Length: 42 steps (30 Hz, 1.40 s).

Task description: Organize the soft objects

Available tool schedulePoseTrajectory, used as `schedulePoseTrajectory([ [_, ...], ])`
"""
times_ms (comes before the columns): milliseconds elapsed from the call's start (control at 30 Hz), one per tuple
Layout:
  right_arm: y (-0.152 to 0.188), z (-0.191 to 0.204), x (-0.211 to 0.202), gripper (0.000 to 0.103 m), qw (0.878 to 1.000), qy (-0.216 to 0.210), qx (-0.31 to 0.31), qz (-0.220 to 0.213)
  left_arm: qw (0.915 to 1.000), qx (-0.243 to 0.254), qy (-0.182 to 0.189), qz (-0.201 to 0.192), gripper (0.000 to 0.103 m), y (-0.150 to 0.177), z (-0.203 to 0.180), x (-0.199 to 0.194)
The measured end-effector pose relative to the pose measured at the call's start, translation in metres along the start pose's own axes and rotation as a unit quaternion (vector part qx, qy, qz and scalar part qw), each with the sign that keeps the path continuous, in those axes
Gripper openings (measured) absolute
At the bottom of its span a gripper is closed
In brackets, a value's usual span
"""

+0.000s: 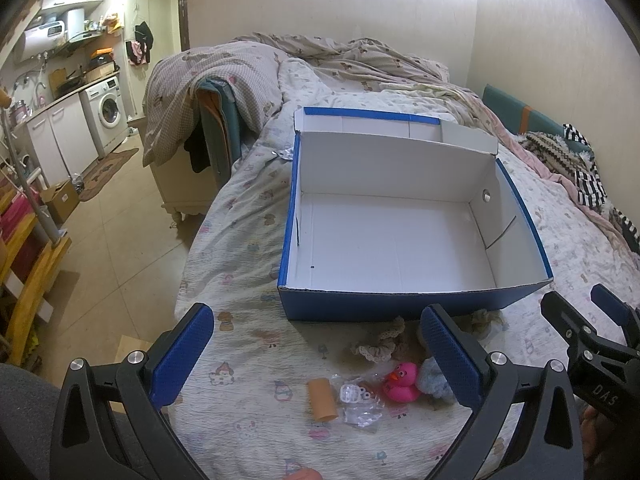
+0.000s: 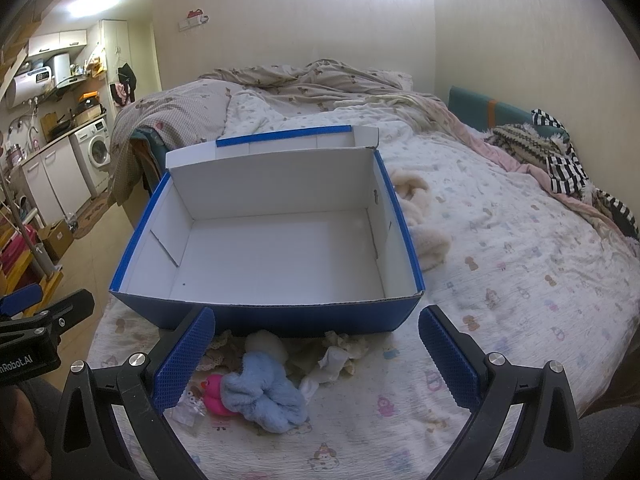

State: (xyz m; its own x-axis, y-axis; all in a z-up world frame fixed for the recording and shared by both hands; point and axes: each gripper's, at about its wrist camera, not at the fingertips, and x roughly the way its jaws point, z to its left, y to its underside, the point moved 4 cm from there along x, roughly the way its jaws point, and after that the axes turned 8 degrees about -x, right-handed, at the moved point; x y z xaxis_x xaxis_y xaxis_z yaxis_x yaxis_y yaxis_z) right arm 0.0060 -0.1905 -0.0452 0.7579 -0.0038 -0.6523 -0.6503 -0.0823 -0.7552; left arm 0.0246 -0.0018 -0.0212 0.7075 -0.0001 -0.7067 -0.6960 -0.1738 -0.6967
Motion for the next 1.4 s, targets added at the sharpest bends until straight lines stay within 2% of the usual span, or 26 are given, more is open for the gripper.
schedulePoseTrajectory([
  [1233, 0.003, 0.001, 0.0, 0.103, 1.0, 0.002, -0.005, 0.006, 1.0, 0.0, -0.002, 0.0, 0.103, 0.002, 0.003, -0.003],
  [1300, 0.002, -0.001, 0.0, 0.103, 1.0, -0.006, 0.003, 0.013, 1.0, -0.002, -0.003, 0.002, 0.103, 0.002, 0.005, -0.003],
  [1400, -0.002, -0.004, 0.002, 0.103, 0.998, -0.042, 0.022, 0.039, 0.9998, -0.01, -0.003, 0.015, 0.103, 0.0, 0.012, -0.002],
])
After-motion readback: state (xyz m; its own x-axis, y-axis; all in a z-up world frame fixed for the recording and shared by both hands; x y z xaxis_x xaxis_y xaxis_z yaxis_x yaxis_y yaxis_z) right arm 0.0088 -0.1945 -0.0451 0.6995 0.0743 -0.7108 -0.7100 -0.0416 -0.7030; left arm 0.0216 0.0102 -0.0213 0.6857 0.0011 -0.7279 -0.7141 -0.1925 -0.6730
